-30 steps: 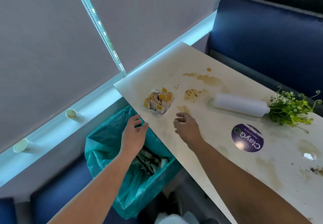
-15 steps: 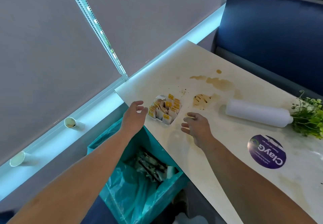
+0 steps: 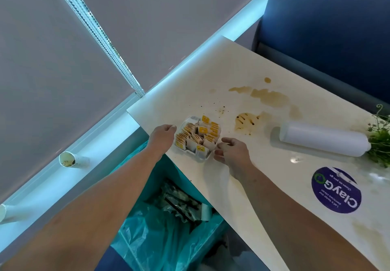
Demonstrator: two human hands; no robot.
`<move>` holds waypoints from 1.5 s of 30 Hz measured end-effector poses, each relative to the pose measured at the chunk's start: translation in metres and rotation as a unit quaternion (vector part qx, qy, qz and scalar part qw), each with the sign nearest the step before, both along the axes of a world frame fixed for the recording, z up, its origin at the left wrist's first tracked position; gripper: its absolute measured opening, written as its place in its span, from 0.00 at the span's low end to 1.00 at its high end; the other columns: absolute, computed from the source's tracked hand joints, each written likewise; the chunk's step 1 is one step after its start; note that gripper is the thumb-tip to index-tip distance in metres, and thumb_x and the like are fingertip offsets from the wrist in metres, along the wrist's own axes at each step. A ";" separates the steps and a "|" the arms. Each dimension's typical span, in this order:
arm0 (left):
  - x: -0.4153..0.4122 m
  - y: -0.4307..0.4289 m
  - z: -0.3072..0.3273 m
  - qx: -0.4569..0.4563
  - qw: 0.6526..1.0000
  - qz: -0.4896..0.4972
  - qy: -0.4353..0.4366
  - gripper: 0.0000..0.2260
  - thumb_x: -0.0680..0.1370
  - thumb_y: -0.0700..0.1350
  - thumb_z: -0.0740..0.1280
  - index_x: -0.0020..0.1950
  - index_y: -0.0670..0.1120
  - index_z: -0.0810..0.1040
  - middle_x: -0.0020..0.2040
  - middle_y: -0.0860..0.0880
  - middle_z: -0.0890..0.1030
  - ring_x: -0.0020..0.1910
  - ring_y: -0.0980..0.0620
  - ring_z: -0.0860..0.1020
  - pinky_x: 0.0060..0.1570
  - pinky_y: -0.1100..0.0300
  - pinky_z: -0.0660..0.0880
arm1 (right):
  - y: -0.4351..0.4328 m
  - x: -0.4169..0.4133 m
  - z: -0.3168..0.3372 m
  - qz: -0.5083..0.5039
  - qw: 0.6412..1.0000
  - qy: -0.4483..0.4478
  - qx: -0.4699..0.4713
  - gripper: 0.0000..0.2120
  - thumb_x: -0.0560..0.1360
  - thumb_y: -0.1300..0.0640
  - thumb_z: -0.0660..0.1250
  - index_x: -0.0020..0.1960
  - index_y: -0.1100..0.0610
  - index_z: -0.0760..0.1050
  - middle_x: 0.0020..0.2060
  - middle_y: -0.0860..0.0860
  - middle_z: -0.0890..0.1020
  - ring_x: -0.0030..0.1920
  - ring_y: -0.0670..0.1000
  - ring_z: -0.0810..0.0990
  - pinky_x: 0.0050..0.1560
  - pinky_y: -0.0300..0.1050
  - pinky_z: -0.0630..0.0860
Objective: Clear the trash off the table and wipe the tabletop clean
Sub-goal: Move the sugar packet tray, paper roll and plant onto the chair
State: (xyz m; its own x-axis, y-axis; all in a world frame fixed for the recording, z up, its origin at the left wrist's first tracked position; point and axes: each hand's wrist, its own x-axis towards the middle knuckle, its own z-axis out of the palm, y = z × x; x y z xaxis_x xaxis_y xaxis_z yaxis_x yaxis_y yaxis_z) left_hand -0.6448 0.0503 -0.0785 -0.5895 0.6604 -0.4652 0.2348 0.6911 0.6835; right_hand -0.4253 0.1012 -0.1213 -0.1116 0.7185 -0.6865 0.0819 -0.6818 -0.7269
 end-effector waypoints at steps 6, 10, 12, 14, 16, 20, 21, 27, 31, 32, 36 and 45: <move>-0.005 0.015 -0.009 -0.023 0.999 -0.024 0.027 0.16 0.84 0.50 0.60 0.63 0.44 0.83 0.58 0.46 0.84 0.56 0.46 0.81 0.60 0.50 0.77 | 0.005 -0.007 -0.006 -0.032 0.999 0.001 -0.016 0.06 0.80 0.63 0.68 0.56 0.58 0.78 0.41 0.59 0.84 0.38 0.54 0.82 0.36 0.47 0.84; -0.007 0.020 -0.012 -0.040 0.998 -0.041 0.036 0.16 0.84 0.50 0.59 0.64 0.46 0.83 0.58 0.48 0.84 0.56 0.47 0.81 0.59 0.52 0.75 | 0.005 -0.010 -0.009 -0.034 0.999 0.002 -0.020 0.03 0.80 0.63 0.68 0.53 0.58 0.79 0.39 0.58 0.84 0.36 0.53 0.83 0.37 0.48 0.84; -0.007 0.022 -0.013 -0.042 0.999 -0.033 0.012 0.15 0.84 0.48 0.60 0.63 0.47 0.84 0.55 0.49 0.85 0.54 0.47 0.82 0.62 0.48 0.78 | 0.005 -0.011 -0.009 -0.032 0.999 0.003 -0.019 0.03 0.80 0.63 0.68 0.51 0.58 0.80 0.40 0.59 0.85 0.36 0.54 0.84 0.36 0.47 0.84; -0.008 0.023 -0.015 -0.043 0.999 -0.026 -0.010 0.14 0.82 0.44 0.62 0.61 0.48 0.85 0.53 0.49 0.86 0.53 0.47 0.83 0.61 0.47 0.80 | 0.006 -0.012 -0.010 -0.032 0.999 0.001 -0.011 0.02 0.79 0.63 0.70 0.49 0.58 0.81 0.42 0.59 0.86 0.40 0.57 0.87 0.38 0.50 0.85; -0.008 0.021 -0.018 -0.043 0.998 -0.025 -0.024 0.12 0.81 0.42 0.65 0.59 0.48 0.86 0.52 0.48 0.86 0.54 0.47 0.84 0.60 0.47 0.80 | 0.006 -0.010 -0.010 -0.033 0.999 -0.007 -0.001 0.03 0.78 0.63 0.71 0.49 0.58 0.82 0.44 0.60 0.86 0.43 0.59 0.87 0.43 0.55 0.86; -0.006 0.021 -0.020 -0.031 0.998 0.007 -0.063 0.11 0.82 0.39 0.65 0.51 0.50 0.86 0.49 0.47 0.87 0.49 0.47 0.86 0.56 0.47 0.83 | 0.008 -0.002 -0.011 -0.036 0.999 -0.036 0.019 0.05 0.77 0.65 0.71 0.52 0.59 0.82 0.46 0.59 0.86 0.43 0.59 0.87 0.43 0.56 0.86; -0.004 0.021 -0.019 -0.030 0.997 0.015 -0.070 0.12 0.82 0.38 0.64 0.49 0.50 0.86 0.48 0.47 0.87 0.47 0.48 0.86 0.54 0.47 0.83 | 0.009 0.001 -0.010 -0.039 0.998 -0.038 0.024 0.06 0.77 0.66 0.70 0.51 0.58 0.82 0.46 0.59 0.85 0.43 0.58 0.87 0.43 0.56 0.86; 0.006 0.020 -0.003 -0.006 0.997 -0.006 -0.075 0.07 0.80 0.40 0.70 0.49 0.51 0.84 0.46 0.49 0.87 0.45 0.49 0.86 0.50 0.48 0.84 | 0.011 0.016 0.005 -0.029 0.997 -0.044 0.050 0.11 0.76 0.69 0.70 0.47 0.52 0.81 0.45 0.58 0.85 0.41 0.55 0.86 0.42 0.52 0.86; 0.018 0.018 0.017 -0.001 0.997 -0.031 -0.072 0.06 0.80 0.42 0.71 0.56 0.51 0.82 0.49 0.48 0.86 0.47 0.49 0.86 0.51 0.50 0.84 | 0.013 0.032 0.021 -0.013 0.997 -0.026 0.065 0.10 0.76 0.70 0.69 0.51 0.58 0.81 0.46 0.59 0.82 0.39 0.55 0.84 0.36 0.45 0.83; 0.022 0.017 0.024 0.000 0.996 -0.030 -0.079 0.07 0.80 0.42 0.72 0.56 0.51 0.82 0.50 0.48 0.86 0.48 0.50 0.86 0.50 0.51 0.84 | 0.012 0.037 0.026 -0.006 0.997 -0.018 0.068 0.10 0.76 0.70 0.68 0.52 0.58 0.81 0.46 0.60 0.83 0.38 0.55 0.84 0.37 0.45 0.83; 0.037 0.015 0.043 0.004 0.993 -0.020 -0.116 0.08 0.78 0.42 0.74 0.56 0.51 0.82 0.50 0.46 0.86 0.47 0.50 0.86 0.48 0.56 0.84 | 0.011 0.056 0.042 0.019 0.997 0.013 0.078 0.12 0.78 0.71 0.67 0.53 0.56 0.79 0.40 0.58 0.87 0.37 0.52 0.86 0.37 0.44 0.82; 0.099 0.030 0.084 0.045 0.991 -0.061 -0.108 0.07 0.77 0.43 0.75 0.52 0.53 0.83 0.46 0.45 0.87 0.43 0.50 0.84 0.49 0.52 0.83 | 0.015 0.130 0.096 -0.019 0.994 0.023 0.104 0.13 0.76 0.69 0.69 0.53 0.53 0.80 0.43 0.63 0.84 0.38 0.55 0.81 0.43 0.49 0.82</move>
State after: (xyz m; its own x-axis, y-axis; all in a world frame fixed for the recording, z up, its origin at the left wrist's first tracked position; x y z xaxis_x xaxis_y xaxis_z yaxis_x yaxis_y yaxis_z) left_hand -0.5463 0.0804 0.0055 -0.3964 0.7654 -0.5070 0.1542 0.5999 0.7851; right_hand -0.2955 0.1163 -0.0257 -0.1089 0.8482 -0.5183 0.0228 -0.5192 -0.8544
